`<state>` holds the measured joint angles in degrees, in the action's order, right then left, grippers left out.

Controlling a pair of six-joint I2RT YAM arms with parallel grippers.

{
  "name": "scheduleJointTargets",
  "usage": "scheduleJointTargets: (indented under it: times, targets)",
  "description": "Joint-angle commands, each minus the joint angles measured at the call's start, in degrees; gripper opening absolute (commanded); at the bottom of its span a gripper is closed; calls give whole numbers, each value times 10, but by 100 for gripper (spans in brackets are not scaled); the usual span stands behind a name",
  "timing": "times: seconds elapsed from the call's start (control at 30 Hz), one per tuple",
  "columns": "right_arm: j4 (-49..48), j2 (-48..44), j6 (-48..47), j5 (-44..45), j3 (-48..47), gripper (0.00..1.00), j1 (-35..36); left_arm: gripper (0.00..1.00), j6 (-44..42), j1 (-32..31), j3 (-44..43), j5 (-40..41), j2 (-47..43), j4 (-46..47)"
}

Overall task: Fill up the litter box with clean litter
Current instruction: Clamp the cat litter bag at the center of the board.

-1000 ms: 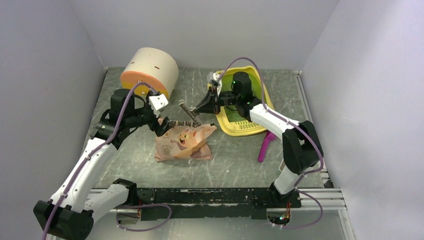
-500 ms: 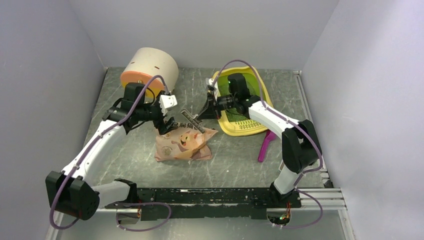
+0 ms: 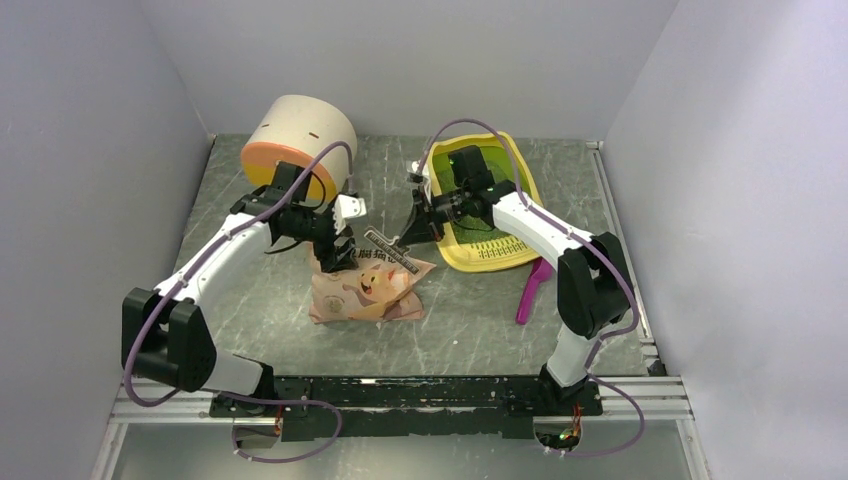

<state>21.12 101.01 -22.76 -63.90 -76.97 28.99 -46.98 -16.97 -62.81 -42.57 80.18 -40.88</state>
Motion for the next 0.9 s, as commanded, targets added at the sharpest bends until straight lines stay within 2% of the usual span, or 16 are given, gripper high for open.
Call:
scheduleJointTargets:
  times: [0.0, 0.07, 0.2, 0.23, 0.3, 0.33, 0.43, 0.6, 0.87]
  targets:
    - [19, -1, -4, -14, 7, 0, 2, 83, -33, 3, -29, 1, 24, -31]
    - [52, 7, -19, -2, -10, 0, 2, 77, -39, 1, -31, 4, 37, -46]
    - [114, 10, -45, 35, -39, 0, 4, 57, -36, -3, -39, -10, 53, -65]
    - [125, 9, -48, 50, -46, 0, 6, 50, -35, -3, -41, -16, 55, -67]
    - [153, 7, -59, 78, -63, 0, 12, 26, -26, -3, -40, -6, 60, -68]
    - [169, 8, -64, 96, -71, 0, 18, 19, -20, -3, -42, -1, 62, -68]
    - [210, 11, -81, 147, -92, 0, 35, 5, -16, -3, -42, -5, 57, -64]
    - [250, 27, -71, 234, -127, 0, 61, 5, 0, -3, -40, -20, 19, -31]
    - [280, 17, -79, 292, -154, 0, 82, 5, 16, -3, -34, -51, -20, -1]
